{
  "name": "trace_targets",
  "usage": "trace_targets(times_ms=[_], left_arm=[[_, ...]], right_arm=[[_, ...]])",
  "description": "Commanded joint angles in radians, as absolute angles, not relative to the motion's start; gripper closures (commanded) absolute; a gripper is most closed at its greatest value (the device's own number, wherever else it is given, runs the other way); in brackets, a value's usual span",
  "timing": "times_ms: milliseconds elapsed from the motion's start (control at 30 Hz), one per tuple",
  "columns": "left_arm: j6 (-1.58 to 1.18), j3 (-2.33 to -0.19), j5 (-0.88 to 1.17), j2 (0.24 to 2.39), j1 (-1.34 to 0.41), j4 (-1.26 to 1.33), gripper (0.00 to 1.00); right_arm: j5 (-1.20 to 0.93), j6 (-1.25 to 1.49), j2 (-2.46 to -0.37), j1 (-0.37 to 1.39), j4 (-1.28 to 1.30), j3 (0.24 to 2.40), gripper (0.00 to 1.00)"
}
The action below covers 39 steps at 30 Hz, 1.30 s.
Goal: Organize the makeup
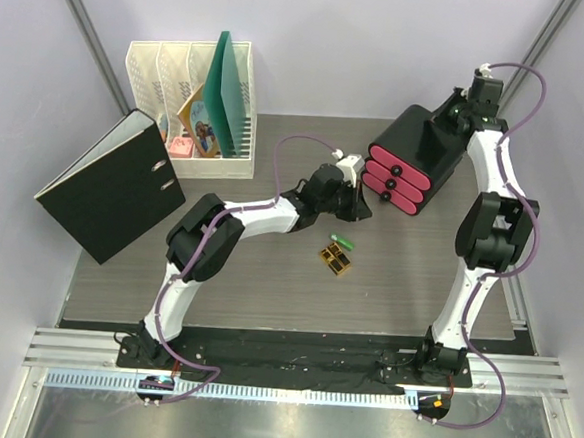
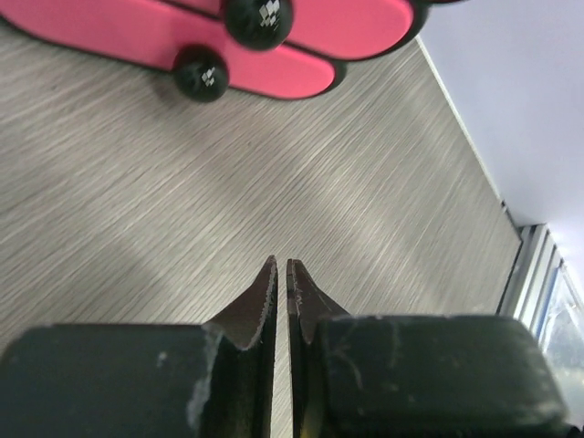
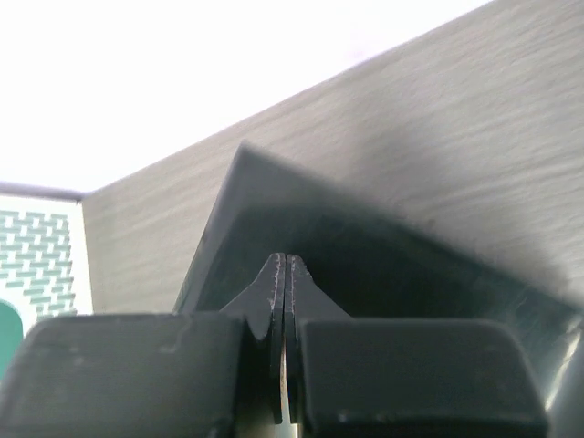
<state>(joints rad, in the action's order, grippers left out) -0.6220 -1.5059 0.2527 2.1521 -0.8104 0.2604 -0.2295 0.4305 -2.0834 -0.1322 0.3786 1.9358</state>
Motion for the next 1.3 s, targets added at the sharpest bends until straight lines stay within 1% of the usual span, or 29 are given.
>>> trace_targets(times_ms=[0, 200, 400, 633, 967, 1267], left_arm=[[-0.591, -1.496, 0.264, 2.098, -0.805, 0.244, 0.95], [-0.600, -1.497, 0.275, 2.123, -0.802, 0.225, 0.98], [-0.601, -1.505, 0.275, 2.131, -0.798, 0.212, 0.99], [-0.609, -1.502, 0.259, 2.134, -0.787, 0.199, 0.99], [-0.687, -1.482, 0.203, 2.146, -0.743, 0.204, 1.00], [-0.727, -1.480, 0.184, 2.157, -0.723, 0.213, 1.00]], right_arm=[[-0.167, 0.446, -2.155, -0.167, 0.469, 2.034, 0.99], [-0.160, 0.449, -2.220, -0.184, 0.486, 2.111, 0.99], [-0.164, 0.442, -2.252, -0.190, 0.518, 2.117, 0.99], [-0.261, 0.434, -2.276, -0.192, 0.546, 2.125, 0.99], [-0.345, 0.397, -2.246, -0.170, 0.558, 2.080, 0.99], [-0.333, 0.367, -2.204, -0.156, 0.607, 1.987, 0.99]])
